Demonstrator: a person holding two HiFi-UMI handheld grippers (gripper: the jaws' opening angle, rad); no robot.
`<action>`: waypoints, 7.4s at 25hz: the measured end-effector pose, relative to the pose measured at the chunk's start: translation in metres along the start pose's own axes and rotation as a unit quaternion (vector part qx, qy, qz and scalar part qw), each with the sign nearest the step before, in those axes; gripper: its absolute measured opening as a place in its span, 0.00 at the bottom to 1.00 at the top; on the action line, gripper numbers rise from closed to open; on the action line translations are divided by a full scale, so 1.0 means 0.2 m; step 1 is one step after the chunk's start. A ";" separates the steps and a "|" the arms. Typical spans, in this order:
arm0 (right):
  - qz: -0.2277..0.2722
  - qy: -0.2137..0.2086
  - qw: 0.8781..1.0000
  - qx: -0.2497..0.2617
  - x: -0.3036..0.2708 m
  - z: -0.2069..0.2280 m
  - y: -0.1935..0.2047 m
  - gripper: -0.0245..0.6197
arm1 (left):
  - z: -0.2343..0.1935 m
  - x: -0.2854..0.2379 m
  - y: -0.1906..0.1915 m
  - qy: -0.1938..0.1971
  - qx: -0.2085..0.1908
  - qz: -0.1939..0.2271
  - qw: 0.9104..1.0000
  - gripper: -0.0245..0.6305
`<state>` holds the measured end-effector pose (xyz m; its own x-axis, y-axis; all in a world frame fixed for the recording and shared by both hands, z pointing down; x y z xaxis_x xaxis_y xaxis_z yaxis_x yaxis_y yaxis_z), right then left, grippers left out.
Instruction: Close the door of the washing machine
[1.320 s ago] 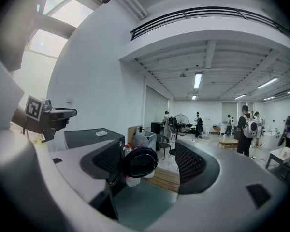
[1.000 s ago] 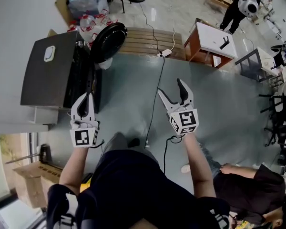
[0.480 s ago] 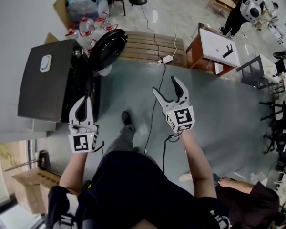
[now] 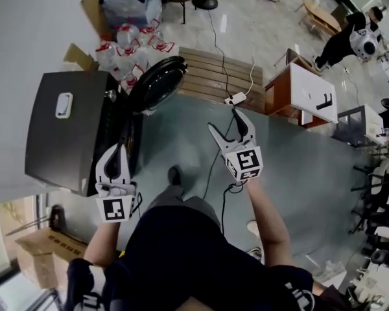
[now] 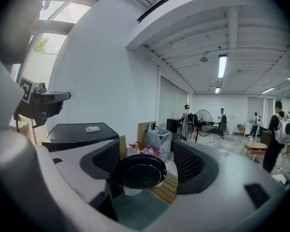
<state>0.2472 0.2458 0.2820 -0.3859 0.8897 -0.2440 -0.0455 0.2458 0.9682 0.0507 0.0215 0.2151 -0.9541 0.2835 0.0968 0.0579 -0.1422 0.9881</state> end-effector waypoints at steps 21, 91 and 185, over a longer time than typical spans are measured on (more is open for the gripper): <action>-0.071 -0.200 0.975 0.071 -1.13 0.69 0.22 0.59 | -0.10 -0.60 0.20 -0.186 -0.021 -0.044 0.981 0.07; -0.329 -0.493 0.759 0.270 -3.09 1.43 2.06 0.25 | 0.01 -0.68 1.02 -0.436 -0.054 -0.247 0.864 0.07; -0.433 -0.343 0.824 0.128 -1.80 0.89 2.41 0.19 | 0.45 -0.35 1.42 -0.311 0.032 -0.226 0.923 0.07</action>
<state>0.5289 0.1127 0.8268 0.3040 0.3244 -0.8957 0.1997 0.8976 0.3929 0.1600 0.0457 0.5002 -0.5328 0.7926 -0.2964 -0.2685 0.1737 0.9475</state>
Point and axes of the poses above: the fingertips, and each gripper's own axes: x backward along the fingers, z to its right, y out of its underside, the point moved 1 cm from there along x, backward along the fingers, and after that the axes turned 11 degrees about -y, right-handed, at the moved point
